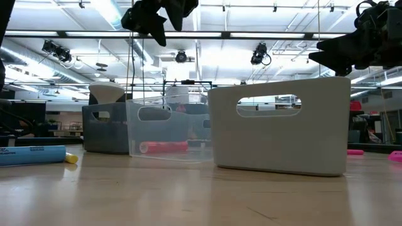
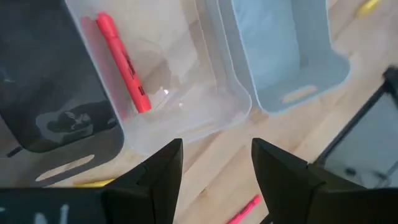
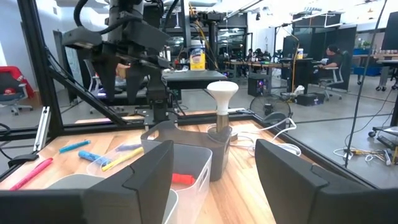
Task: Pick & Place Markers
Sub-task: Put the bottom blue highlighter into the transparent bin
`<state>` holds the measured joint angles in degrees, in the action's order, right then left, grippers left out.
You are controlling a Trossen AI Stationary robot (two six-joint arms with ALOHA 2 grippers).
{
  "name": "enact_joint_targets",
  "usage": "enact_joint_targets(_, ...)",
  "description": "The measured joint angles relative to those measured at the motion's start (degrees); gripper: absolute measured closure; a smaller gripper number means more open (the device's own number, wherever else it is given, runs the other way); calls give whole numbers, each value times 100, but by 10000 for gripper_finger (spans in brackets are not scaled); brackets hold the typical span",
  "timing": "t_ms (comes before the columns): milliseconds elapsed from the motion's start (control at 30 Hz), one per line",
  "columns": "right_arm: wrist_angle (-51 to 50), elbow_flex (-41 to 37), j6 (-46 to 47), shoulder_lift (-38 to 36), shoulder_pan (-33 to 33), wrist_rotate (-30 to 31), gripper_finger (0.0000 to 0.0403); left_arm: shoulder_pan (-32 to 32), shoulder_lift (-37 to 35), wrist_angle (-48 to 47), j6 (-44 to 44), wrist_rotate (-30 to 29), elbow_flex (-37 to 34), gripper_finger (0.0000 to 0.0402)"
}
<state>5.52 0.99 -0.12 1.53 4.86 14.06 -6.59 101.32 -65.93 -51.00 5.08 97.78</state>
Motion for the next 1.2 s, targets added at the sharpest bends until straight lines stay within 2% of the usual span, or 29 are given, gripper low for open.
enact_joint_targets(367, 0, 2, 0, -1, 0, 2, 174, -338, -33, 17, 2195, 121, -2, 204)
enact_joint_targets(500, 0, 2, 0, -1, -1, 0, 174, -540, -33, 17, 2647, 103, -2, 204)
enact_joint_targets(867, 0, 0, 0, -1, 0, 0, 174, -1083, -33, 49, 1596, -2, -36, 204)
enact_joint_targets(1033, 0, 0, 0, -1, -1, 0, 174, -1304, -505, 903, 779, 6, -1009, 204)
enact_joint_targets(1200, 0, 0, 0, -1, -1, 1, 174, -1516, -857, 1221, 39, -53, -1753, 204)
